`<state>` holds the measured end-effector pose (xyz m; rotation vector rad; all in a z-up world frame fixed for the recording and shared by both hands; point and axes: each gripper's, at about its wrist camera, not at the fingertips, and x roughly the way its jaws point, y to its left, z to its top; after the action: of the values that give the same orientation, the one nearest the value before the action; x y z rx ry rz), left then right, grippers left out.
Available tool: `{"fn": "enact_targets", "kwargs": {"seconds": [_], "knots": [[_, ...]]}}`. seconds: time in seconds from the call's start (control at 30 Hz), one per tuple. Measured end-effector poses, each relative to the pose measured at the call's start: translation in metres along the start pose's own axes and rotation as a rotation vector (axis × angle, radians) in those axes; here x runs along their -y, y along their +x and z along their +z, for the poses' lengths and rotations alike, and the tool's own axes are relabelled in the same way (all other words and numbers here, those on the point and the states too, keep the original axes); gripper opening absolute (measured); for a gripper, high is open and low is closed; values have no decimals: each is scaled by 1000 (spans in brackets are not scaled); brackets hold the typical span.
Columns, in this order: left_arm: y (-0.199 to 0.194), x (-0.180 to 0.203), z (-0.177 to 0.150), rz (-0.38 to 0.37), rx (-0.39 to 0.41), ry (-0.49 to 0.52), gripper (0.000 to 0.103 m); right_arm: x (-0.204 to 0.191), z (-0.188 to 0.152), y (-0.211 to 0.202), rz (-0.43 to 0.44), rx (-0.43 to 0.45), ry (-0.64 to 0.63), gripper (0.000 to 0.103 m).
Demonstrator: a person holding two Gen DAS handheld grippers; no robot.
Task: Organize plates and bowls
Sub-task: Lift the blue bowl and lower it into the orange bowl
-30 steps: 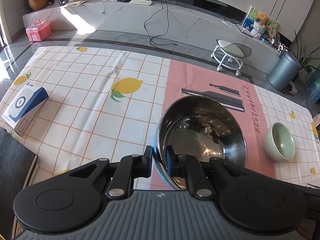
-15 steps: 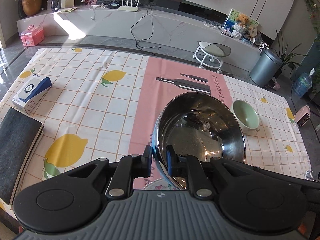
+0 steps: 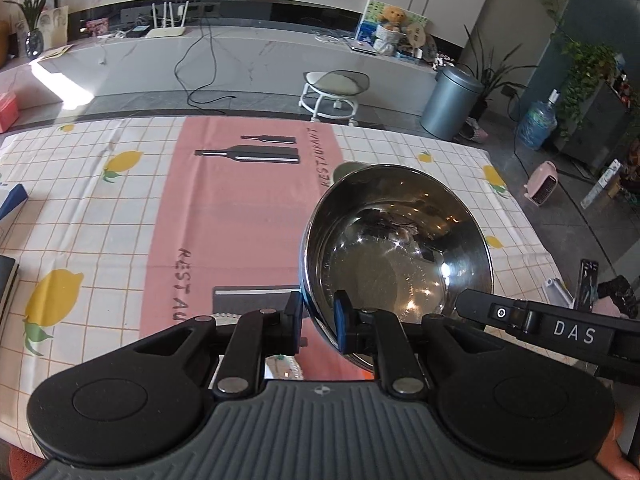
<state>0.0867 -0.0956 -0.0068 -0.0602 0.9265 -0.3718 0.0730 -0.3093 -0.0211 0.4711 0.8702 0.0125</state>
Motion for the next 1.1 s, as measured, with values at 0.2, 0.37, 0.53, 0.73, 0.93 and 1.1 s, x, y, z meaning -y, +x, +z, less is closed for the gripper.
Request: {"fn": "enact_targets", "kwargs": {"seconds": [0.2,0.37,0.53,0.73,0.93,1.1], "knots": [[12,22,-9,-75,-57,14,20,38,-5,-18,-38,10,49,9],[27,30,-19,-117,-126,-8,21,65,-11,-23,-56,-19,91,9],[44,31,-26,-126,-181,-40,21,82,-19,-11,-79,-68,137,8],[56,34,-28,-108,-209,-60,21,86,-23,3,-115,-94,144,7],[63,35,-28,-88,-212,-61,21,86,-23,10,-143,-94,130,7],[67,37,-29,-76,-214,-55,21,86,-23,14,-145,-100,134,7]]}}
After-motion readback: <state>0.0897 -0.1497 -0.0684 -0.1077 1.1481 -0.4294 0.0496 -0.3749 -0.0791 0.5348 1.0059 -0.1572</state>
